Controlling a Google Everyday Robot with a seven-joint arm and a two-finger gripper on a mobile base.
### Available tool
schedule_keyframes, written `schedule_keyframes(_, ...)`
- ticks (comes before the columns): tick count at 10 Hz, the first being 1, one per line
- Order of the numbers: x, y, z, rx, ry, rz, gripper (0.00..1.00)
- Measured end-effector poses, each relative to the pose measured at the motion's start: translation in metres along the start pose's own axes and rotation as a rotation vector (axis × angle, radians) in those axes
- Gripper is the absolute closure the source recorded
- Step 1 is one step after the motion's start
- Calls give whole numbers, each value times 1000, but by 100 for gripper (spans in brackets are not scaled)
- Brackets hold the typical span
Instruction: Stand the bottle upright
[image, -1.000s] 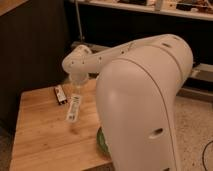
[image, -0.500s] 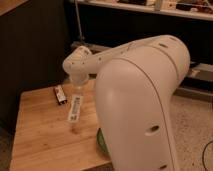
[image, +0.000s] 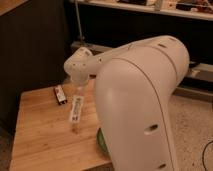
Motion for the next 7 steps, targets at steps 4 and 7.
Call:
schedule_keyframes(4,1,-1,1,-1,-9,1,79)
schedule_keyframes(7,3,1,-2,-18,-43,-28,79)
